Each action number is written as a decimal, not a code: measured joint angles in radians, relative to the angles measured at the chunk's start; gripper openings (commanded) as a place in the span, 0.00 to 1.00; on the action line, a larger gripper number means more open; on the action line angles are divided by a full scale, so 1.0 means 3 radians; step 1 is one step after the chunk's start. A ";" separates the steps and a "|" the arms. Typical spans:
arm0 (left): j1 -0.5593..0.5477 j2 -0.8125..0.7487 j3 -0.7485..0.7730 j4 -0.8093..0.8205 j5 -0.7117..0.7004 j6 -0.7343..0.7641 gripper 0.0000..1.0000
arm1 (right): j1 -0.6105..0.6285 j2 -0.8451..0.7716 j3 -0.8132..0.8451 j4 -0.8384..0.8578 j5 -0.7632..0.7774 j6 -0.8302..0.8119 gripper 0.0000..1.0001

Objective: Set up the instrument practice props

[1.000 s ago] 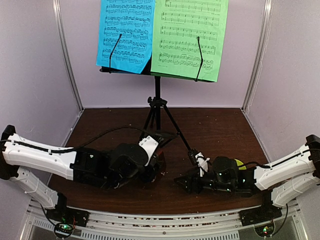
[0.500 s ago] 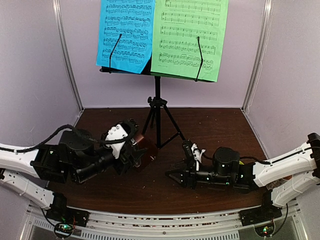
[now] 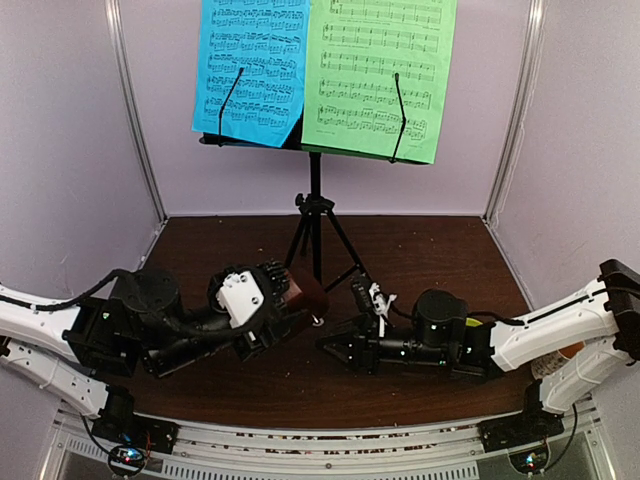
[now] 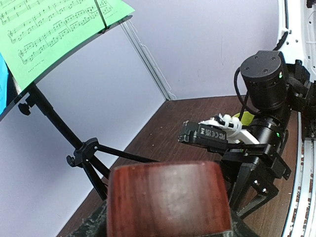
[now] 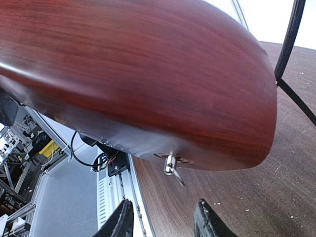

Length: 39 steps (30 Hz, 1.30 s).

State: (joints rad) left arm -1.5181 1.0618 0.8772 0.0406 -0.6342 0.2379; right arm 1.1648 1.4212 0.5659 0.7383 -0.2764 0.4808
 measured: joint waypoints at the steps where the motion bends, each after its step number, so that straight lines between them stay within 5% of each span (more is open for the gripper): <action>1: -0.0001 0.0000 -0.0003 0.0019 0.0009 0.0015 0.21 | 0.0000 0.0015 0.0000 0.0011 -0.0004 0.0017 0.42; 19: -0.0008 -0.0065 -0.0116 0.0140 0.0121 0.0086 0.19 | -0.0001 0.0013 0.0056 0.0142 0.0039 0.0144 0.37; 32: -0.0008 -0.0148 -0.0153 0.0271 0.0135 0.0095 0.17 | -0.0014 0.0062 0.0165 0.0168 0.0050 0.0285 0.22; 39: -0.0008 -0.0149 -0.0156 0.0329 0.0137 0.0114 0.17 | -0.0032 0.0078 0.0168 0.0223 0.0076 0.0439 0.05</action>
State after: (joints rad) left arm -1.5204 1.0172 0.8303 0.1394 -0.5930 0.2722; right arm 1.1553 1.4445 0.6163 0.8051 -0.2535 0.6125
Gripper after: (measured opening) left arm 0.616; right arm 0.107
